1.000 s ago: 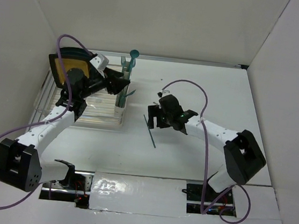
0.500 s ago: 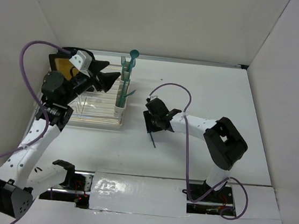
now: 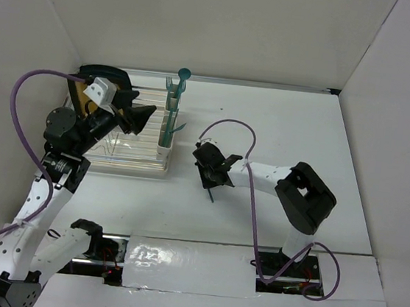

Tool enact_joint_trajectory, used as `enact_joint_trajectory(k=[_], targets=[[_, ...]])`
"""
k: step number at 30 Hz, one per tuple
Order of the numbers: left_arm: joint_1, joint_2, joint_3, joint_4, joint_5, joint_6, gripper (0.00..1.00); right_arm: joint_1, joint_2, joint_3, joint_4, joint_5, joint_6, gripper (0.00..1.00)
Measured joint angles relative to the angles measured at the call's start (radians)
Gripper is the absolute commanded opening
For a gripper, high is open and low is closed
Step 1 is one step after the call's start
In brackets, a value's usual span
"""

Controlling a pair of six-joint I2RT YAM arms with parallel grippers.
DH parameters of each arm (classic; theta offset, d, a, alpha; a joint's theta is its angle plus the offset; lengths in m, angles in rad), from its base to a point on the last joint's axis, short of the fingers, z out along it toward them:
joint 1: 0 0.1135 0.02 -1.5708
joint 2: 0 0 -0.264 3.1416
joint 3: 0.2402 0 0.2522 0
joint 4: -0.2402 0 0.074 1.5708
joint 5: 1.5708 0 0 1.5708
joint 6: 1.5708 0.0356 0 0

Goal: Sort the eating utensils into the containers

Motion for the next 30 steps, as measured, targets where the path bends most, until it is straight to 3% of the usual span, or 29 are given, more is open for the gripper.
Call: enact_joint_trajectory(k=[7, 14, 18, 24, 30], targets=[[0.000, -0.016, 0.000, -0.131, -0.010, -0.004, 0.77, 0.000, -0.043, -0.069, 0.047, 0.009, 0.042, 0.00], [-0.006, 0.039, 0.032, -0.257, 0.009, -0.053, 0.77, -0.005, -0.095, -0.093, -0.010, -0.011, 0.051, 0.00], [-0.024, 0.172, 0.193, -0.331, 0.016, -0.109, 0.78, -0.060, -0.257, -0.096, -0.026, -0.113, 0.047, 0.00], [-0.056, 0.381, 0.459, -0.348, 0.040, -0.203, 0.78, -0.203, -0.492, -0.014, 0.092, -0.225, 0.061, 0.00], [-0.146, 0.516, 0.496, -0.306, 0.040, -0.269, 0.79, -0.237, -0.519, -0.002, 0.211, -0.318, 0.079, 0.00]])
